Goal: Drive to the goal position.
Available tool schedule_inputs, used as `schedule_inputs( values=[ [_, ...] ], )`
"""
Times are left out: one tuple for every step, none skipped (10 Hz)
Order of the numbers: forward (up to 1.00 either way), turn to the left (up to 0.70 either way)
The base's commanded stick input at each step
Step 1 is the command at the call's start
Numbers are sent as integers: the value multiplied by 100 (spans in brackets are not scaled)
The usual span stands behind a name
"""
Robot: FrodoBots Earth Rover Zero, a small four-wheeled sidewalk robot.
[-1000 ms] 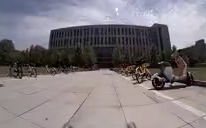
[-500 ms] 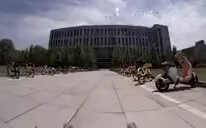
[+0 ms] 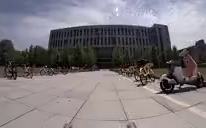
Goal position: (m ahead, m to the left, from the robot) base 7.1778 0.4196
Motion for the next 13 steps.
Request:
schedule_inputs(
  values=[
    [45,0],
    [45,0],
    [45,0],
    [45,0],
    [45,0],
    [45,0],
    [45,0],
    [45,0],
    [45,0],
    [45,0],
    [45,0],
    [45,0],
    [45,0]
  ],
)
